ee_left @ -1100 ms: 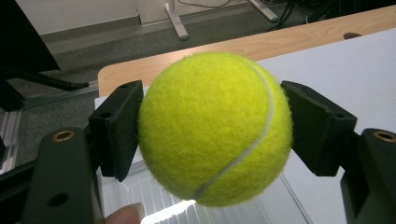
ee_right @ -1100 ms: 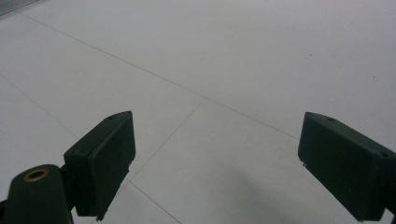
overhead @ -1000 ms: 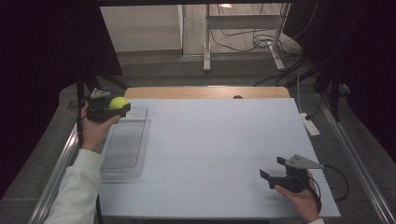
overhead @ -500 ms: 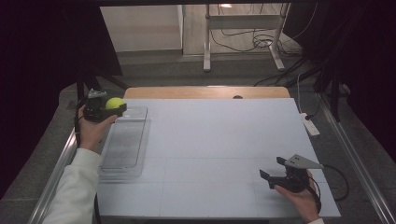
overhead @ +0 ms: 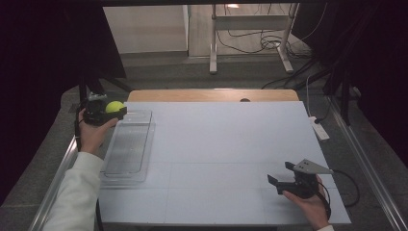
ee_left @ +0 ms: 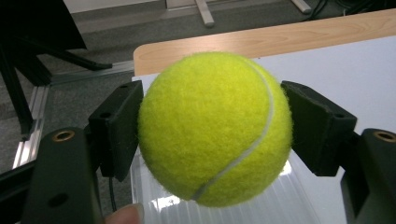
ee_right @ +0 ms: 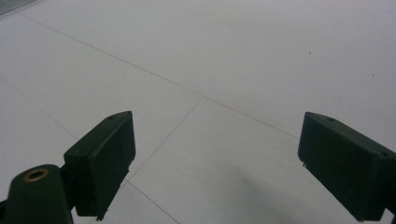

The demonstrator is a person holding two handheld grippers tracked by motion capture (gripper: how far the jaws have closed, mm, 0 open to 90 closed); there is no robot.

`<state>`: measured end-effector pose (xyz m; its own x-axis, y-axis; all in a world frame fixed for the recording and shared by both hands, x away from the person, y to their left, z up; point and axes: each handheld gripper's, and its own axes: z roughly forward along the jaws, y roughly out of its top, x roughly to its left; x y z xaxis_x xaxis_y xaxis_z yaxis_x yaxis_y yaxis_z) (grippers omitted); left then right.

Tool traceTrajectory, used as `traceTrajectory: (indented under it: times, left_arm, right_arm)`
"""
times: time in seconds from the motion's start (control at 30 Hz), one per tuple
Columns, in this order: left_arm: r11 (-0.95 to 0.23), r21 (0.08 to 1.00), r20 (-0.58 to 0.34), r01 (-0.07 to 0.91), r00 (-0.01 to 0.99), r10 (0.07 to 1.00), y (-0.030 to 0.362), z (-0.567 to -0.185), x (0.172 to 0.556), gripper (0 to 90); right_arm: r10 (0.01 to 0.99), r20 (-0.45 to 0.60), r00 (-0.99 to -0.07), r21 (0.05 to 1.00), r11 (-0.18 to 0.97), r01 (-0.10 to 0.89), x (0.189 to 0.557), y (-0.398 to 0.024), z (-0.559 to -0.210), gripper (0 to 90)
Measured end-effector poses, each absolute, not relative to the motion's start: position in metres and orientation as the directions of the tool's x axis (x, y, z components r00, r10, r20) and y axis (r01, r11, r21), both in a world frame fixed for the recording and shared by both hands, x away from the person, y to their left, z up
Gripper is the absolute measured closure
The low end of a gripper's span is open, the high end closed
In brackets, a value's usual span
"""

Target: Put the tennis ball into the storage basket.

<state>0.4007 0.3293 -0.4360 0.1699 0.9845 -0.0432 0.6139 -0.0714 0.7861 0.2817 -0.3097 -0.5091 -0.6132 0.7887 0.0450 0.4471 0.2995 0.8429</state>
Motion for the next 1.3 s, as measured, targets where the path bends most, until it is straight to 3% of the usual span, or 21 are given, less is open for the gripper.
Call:
traceTrajectory:
  times: [1.3]
  left_arm:
    - [-0.084,0.753,-0.037,0.652,0.168,0.985,0.325,-0.448,0.412,26.0]
  right_arm:
    - [0.789,0.044,-0.613,0.842,0.302,0.448,0.282,-0.31,-0.51,11.0]
